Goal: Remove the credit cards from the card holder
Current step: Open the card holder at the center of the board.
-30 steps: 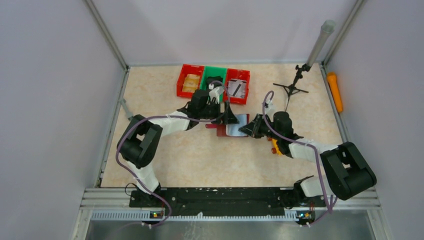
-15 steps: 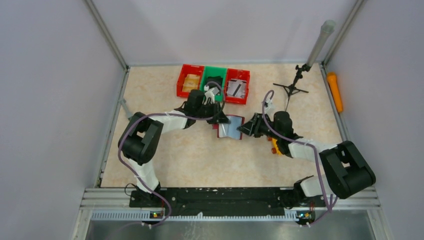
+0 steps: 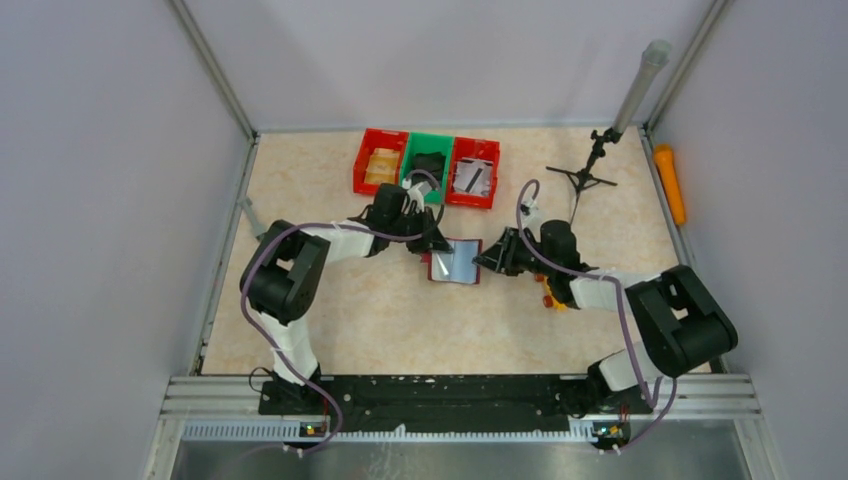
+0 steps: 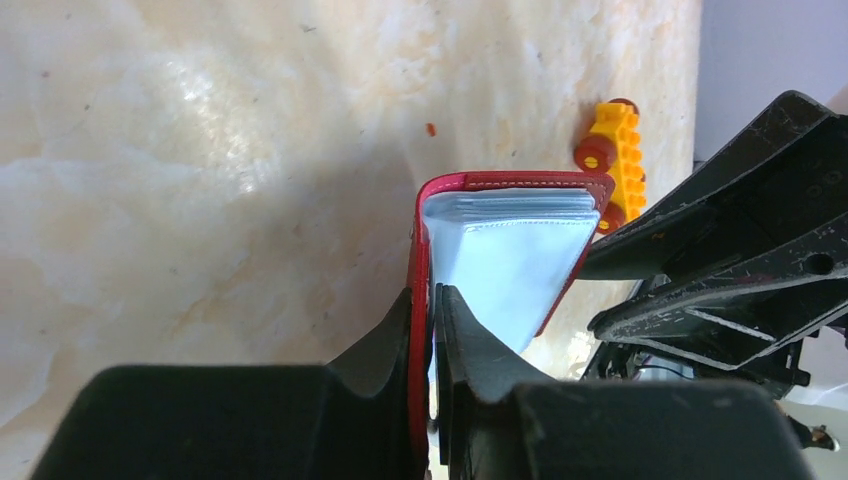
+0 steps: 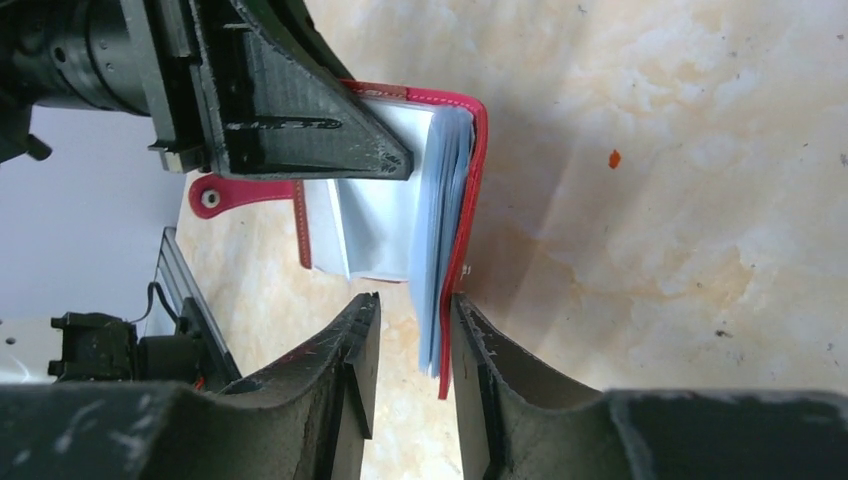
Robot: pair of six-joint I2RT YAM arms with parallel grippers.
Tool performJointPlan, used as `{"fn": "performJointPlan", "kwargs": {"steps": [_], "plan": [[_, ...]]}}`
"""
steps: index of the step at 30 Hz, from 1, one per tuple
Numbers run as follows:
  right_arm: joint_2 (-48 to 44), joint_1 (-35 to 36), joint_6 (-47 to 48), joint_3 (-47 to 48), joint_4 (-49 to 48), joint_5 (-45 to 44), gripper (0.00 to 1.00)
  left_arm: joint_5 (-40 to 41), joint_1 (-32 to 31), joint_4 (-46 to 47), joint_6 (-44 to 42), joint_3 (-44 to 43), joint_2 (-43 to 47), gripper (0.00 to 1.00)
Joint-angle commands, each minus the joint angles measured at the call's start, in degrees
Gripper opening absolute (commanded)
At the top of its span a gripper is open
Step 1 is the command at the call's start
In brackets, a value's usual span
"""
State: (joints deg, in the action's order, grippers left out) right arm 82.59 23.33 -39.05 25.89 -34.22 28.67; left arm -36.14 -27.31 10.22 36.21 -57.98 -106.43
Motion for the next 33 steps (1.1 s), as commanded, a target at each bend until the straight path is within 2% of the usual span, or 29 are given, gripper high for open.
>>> {"fn": "performJointPlan", "kwargs": {"steps": [1,6,10,17,28,33], "plan": [[3.28,-0.48,0.55,3.27,-0.99,1.76,0.32,1.6,0.14,-2.91,-1.02,-2.59,-1.33,0.14],[6.48,-0.48,2.18,5.77,4.38,-0.09,0.32,4.37,0.08,-8.92,-2.64,-5.45,-4.15,0.14],[7.44,-0.47,1.81,6.06,3.82,0.93,0.21,7.21,0.0,-15.0,-3.96,-7.8,-6.14,0.14],[9.35,0.14,2.01,7.38,4.55,2.52,0.14,9.6,-0.07,-17.91,-4.61,-9.09,-7.32,0.14],[13.11,3.74,5.23,11.93,11.19,0.6,0.16,9.41,-0.93,-18.44,-4.52,-9.82,-8.22,0.14],[14.82,5.34,5.7,13.39,12.25,0.04,0.21,8.48,-1.88,-18.56,-4.3,-10.69,-9.41,0.14]]}}
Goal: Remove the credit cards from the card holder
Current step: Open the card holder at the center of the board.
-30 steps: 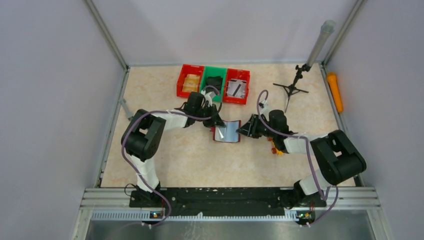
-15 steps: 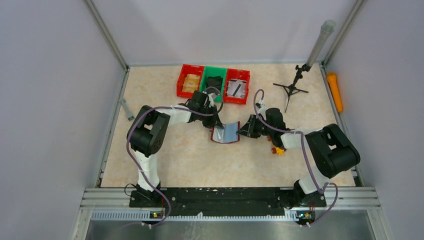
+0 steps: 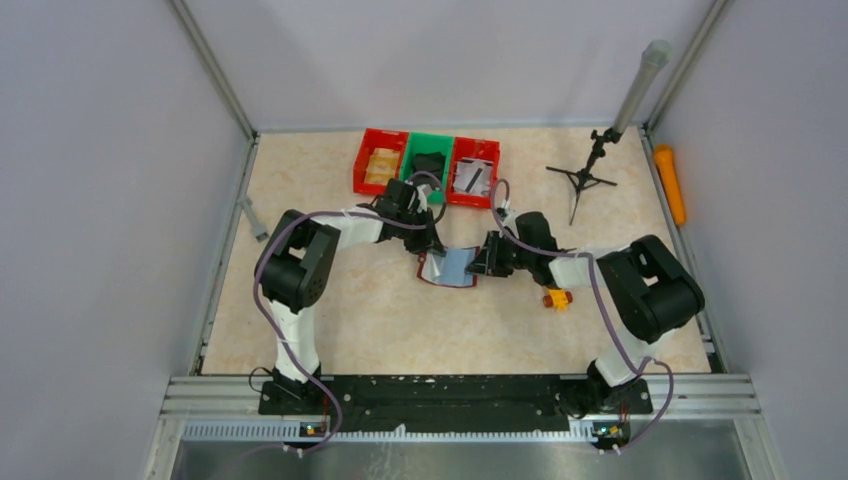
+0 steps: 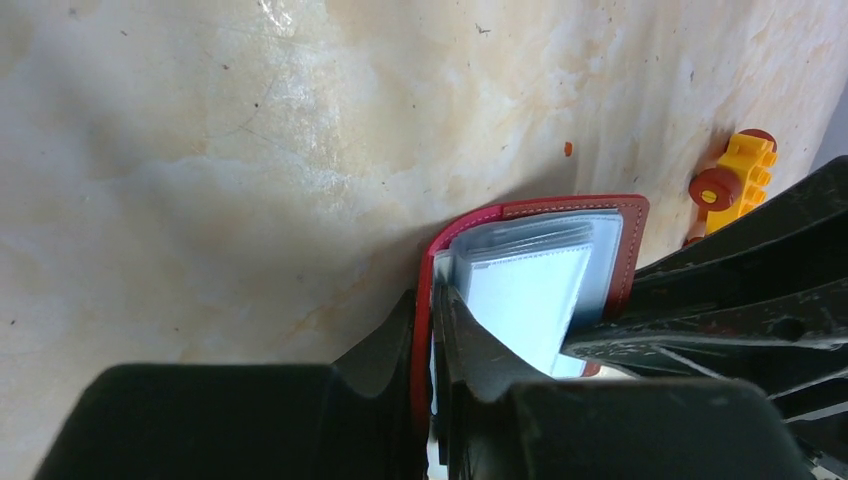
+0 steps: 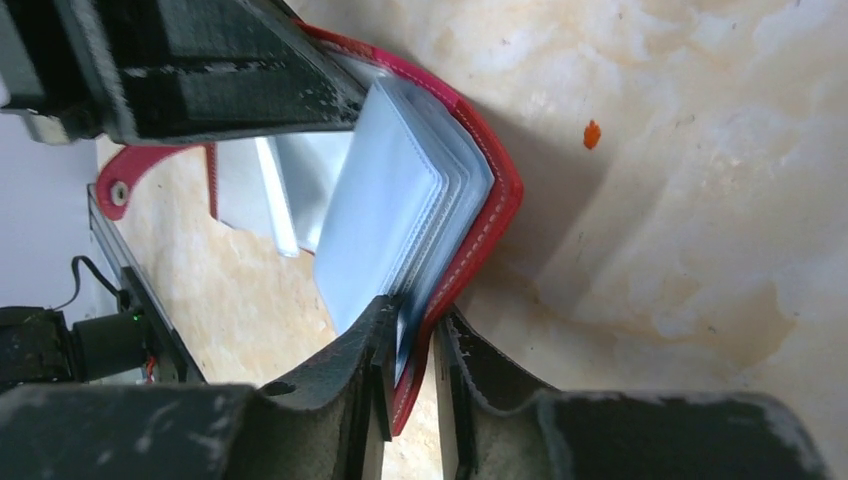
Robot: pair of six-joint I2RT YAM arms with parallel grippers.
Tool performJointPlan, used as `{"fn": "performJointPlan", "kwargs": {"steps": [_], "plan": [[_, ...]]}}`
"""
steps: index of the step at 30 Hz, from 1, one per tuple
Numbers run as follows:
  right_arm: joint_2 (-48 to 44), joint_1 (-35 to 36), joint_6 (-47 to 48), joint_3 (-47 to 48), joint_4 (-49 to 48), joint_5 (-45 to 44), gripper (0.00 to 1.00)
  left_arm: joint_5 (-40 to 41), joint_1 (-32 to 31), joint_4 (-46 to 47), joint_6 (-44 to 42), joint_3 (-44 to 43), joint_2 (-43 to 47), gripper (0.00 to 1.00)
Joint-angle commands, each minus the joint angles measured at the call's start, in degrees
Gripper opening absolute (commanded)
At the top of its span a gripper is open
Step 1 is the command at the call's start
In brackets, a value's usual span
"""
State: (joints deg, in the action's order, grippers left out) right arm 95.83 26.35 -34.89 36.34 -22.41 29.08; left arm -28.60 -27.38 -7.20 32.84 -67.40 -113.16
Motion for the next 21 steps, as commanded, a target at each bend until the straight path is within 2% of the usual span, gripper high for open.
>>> {"fn": "performJointPlan", "kwargs": {"steps": [1,4,5,7,10,13,18,21], "plan": [[1.8,2.57,1.59,3.21,0.58,-0.49,0.23,0.83,-1.97,-1.27,-0.94,-1.47,-2.87,0.14],[2.01,2.81,1.42,3.39,0.29,-0.31,0.32,0.59,-2.26,-1.65,-1.09,-1.89,-3.2,0.14],[1.23,2.74,1.23,2.86,-0.5,-0.45,0.39,0.67,-2.32,-1.84,-1.2,-1.99,-3.31,0.13],[0.31,2.74,1.23,2.33,-0.75,-1.04,0.45,0.57,-2.33,-1.85,-1.2,-2.09,-3.29,0.13],[-0.56,2.74,1.32,1.9,-1.11,-1.31,0.5,0.29,-2.39,-1.66,-1.16,-2.12,-3.29,0.13],[-0.29,2.77,1.18,1.98,-1.18,-0.99,0.5,-1.42,-2.74,-0.93,-0.94,-2.11,-3.44,0.13],[-0.36,2.74,1.13,1.99,-1.72,-0.36,0.44,-4.3,-3.09,0.78,-0.06,-1.8,-3.68,0.13],[-0.53,2.74,1.22,1.96,-1.64,-0.72,0.32,-7.31,-3.12,2.43,0.78,-1.62,-4.13,0.14]]}}
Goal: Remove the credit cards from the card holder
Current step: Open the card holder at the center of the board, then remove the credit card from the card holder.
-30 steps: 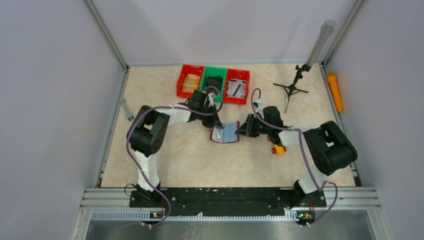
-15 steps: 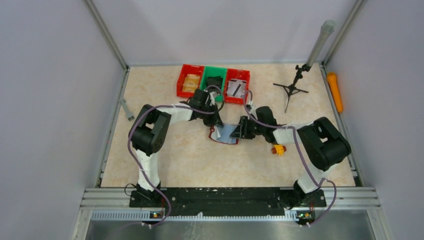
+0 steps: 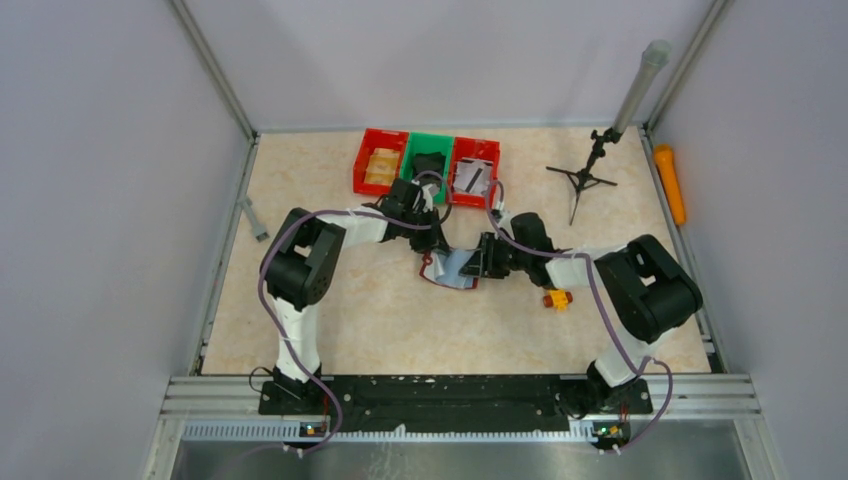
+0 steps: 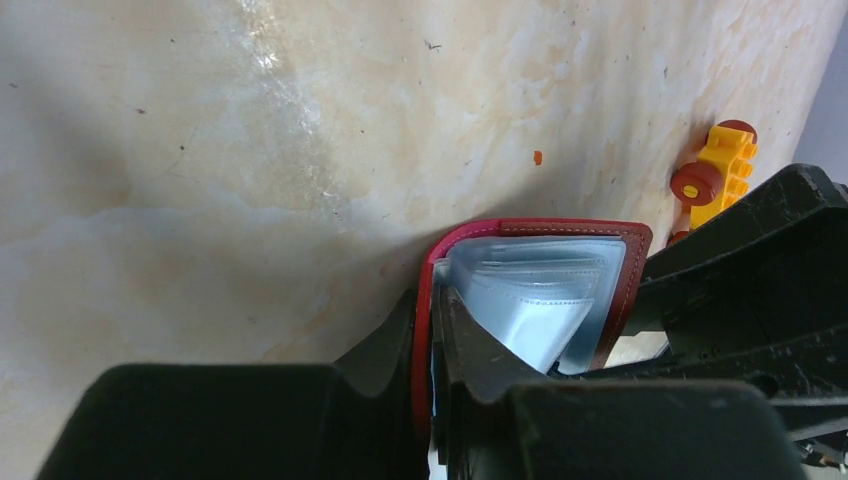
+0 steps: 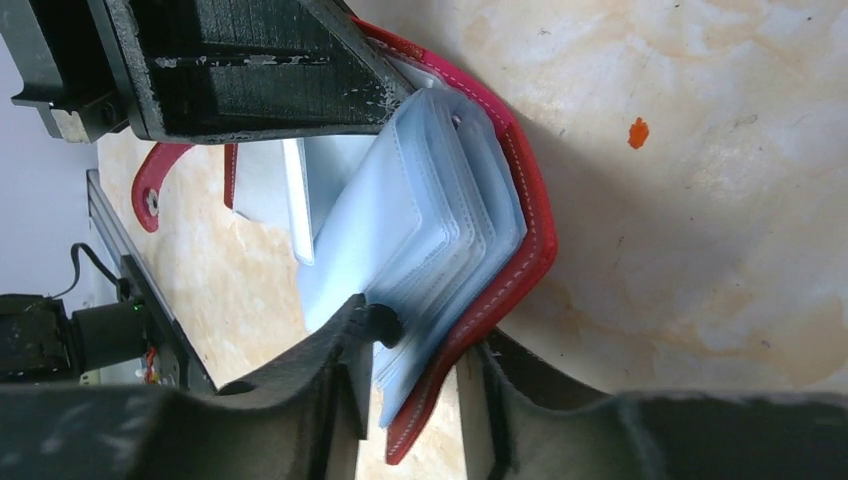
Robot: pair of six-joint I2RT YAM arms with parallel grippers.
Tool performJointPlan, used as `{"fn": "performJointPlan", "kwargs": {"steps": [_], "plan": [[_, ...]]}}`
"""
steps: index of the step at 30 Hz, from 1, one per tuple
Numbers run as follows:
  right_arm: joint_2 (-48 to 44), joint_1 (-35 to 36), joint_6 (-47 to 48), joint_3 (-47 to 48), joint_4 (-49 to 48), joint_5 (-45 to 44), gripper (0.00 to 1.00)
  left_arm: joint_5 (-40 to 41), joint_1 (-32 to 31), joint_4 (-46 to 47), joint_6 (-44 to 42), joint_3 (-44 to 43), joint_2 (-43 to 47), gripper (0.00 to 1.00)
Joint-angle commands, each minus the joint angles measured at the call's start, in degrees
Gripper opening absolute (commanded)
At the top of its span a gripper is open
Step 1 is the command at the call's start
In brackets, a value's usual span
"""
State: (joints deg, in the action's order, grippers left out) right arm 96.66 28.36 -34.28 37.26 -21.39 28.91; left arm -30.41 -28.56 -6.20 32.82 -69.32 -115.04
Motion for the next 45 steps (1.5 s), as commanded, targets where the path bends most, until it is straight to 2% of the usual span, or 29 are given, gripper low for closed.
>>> {"fn": "performJointPlan", "kwargs": {"steps": [1,5,8,13,15,19,23,29,33,35,37,39,45], "plan": [[-1.32,0.73,0.68,1.06,-2.55,-0.64,0.28,-6.22,-2.02,1.71,0.88,0.21,-2.36,0.14],[-1.73,0.74,0.92,1.15,-1.52,-2.08,0.1,-6.35,-2.18,1.68,0.48,0.33,-1.85,0.2],[-2.5,0.37,1.12,0.95,-0.7,-3.46,0.0,-5.12,-2.15,1.45,-0.24,0.76,-0.57,0.33],[-3.44,-0.93,-0.12,-0.34,-2.12,-2.91,0.0,-4.26,-2.16,2.53,-1.2,2.6,2.18,0.68],[-3.66,-1.4,-0.63,-0.87,-3.06,-2.29,0.0,-4.21,-2.25,2.9,-1.7,3.28,3.16,0.78],[-4.47,-2.19,-1.43,-1.83,-4.4,-1.41,0.0,-3.91,-2.9,2.38,-3.71,3.57,4.26,0.91],[-5.02,-2.8,-1.73,-2.25,-4.86,-0.83,0.0,-3.53,-3.52,0.65,-6.46,2.95,4.93,0.98],[-5.58,-4.28,-3.54,-3.78,-7.89,1.95,0.02,-6.36,-3.69,0.87,-8.45,2.59,4.28,0.97],[-5.95,-4.51,-4.0,-4.36,-9.85,3.63,0.04,-6.6,-3.86,-0.9,-8.48,0.67,1.69,0.85],[-6.24,-4.52,-3.87,-4.46,-10.02,3.66,0.07,-6.02,-3.85,-1.87,-8.3,-0.15,0.82,0.71],[-6.62,-4.54,-3.89,-4.79,-10.18,3.46,0.14,-5.21,-3.84,-2.48,-7.85,-0.61,0.39,0.54],[-7.05,-4.56,-4.08,-5.18,-10.63,3.31,0.22,-5.67,-3.6,-2.3,-7.17,-0.63,-0.14,0.45],[-8.17,-4.6,-4.3,-6.29,-11.9,2.62,0.49,-7.69,-2.37,-0.62,-3.64,-0.21,-1.68,0.38]]}}
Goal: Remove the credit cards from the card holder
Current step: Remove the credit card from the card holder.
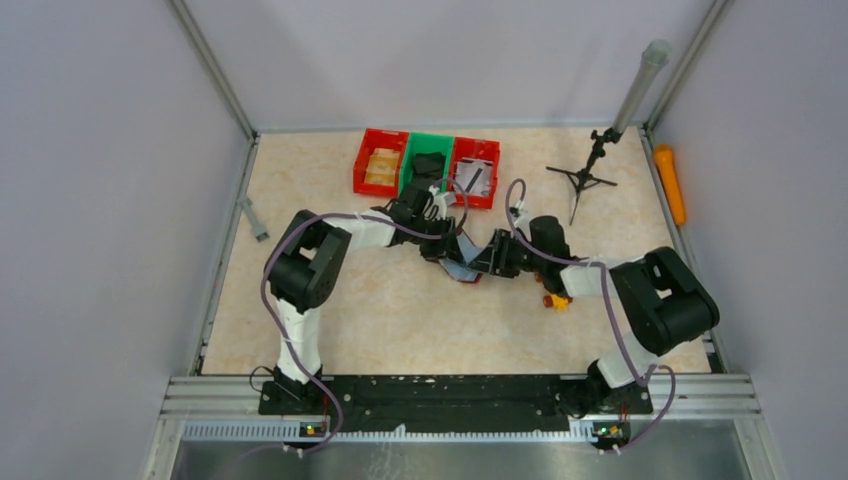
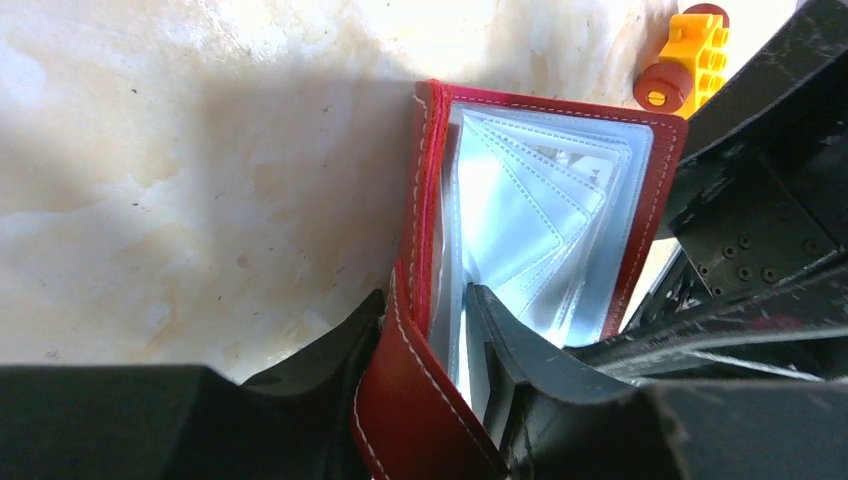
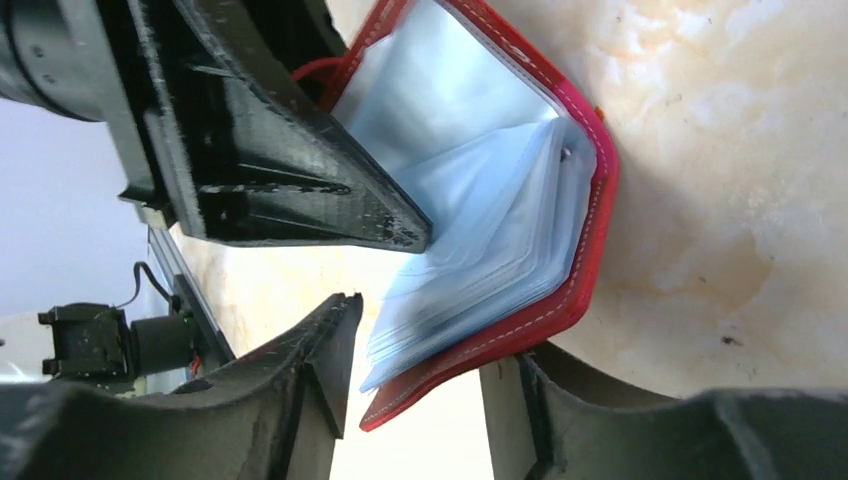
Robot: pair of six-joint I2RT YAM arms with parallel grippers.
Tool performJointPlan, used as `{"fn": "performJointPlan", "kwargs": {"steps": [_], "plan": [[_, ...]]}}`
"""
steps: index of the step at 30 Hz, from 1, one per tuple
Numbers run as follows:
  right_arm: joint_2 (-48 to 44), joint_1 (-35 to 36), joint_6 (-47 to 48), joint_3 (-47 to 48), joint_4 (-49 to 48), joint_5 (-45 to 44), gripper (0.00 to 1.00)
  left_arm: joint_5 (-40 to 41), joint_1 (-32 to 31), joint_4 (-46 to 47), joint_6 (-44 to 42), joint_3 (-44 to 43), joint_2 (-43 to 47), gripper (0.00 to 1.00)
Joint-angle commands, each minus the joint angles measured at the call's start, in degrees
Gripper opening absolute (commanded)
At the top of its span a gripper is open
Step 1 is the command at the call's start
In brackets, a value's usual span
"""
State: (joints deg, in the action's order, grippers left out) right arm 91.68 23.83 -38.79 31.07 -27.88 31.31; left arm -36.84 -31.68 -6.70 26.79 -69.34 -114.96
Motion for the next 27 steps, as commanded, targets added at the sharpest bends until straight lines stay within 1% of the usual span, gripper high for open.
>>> {"fn": "performJointPlan", "kwargs": {"steps": [1,2,4,7,8,9,14,15,17,19,21,25,27], "plan": [[-3.25,-0.09,0.2,-0.13,-5.35,0.05,0.53,-2.61,1.28,1.51,3.78,0.42,-2.04,0.38],[-3.26,-0.05,0.18,-0.13,-5.3,-0.08,0.58,-4.71,1.68,3.37,5.19,1.18,-2.27,0.37],[-2.97,-0.1,0.19,-0.13,-5.38,-0.15,0.63,-6.94,2.13,6.12,7.36,2.29,-2.45,0.36],[-2.04,-0.1,-0.1,0.08,-5.6,0.15,0.64,-6.95,2.15,6.26,7.84,2.45,-2.48,0.36],[-1.77,-0.1,-0.19,0.17,-5.49,0.02,0.63,-6.7,2.16,6.26,7.9,2.46,-2.44,0.35],[-1.58,-0.09,-0.16,0.38,-5.22,-0.25,0.59,-6.34,2.23,6.14,7.92,2.46,-2.39,0.35],[-1.28,-0.45,0.23,1.15,-1.94,-2.31,0.35,-4.74,2.63,5.46,8.25,2.7,-2.29,0.32],[-1.24,-0.58,0.22,1.23,-1.44,-2.76,0.28,-4.44,2.8,5.29,8.4,2.74,-2.28,0.3],[-1.09,-0.73,0.36,1.6,-0.24,-3.42,0.17,-4.25,3.09,4.94,8.46,2.7,-2.37,0.3],[-0.7,-0.95,0.37,1.8,-0.05,-3.22,0.1,-3.99,3.13,4.82,8.41,2.66,-2.3,0.31],[-0.54,-0.98,0.31,1.89,0.06,-3.19,0.04,-3.6,3.21,4.72,8.33,2.79,-1.86,0.37],[-0.9,-1.24,0.58,1.89,-0.16,-2.59,0.02,-0.58,3.21,4.21,6.75,3.83,0.65,0.59],[-1.32,-1.2,0.62,1.66,-0.95,-1.96,0.01,-0.42,3.25,4.55,5.75,4.35,2.13,0.71]]}}
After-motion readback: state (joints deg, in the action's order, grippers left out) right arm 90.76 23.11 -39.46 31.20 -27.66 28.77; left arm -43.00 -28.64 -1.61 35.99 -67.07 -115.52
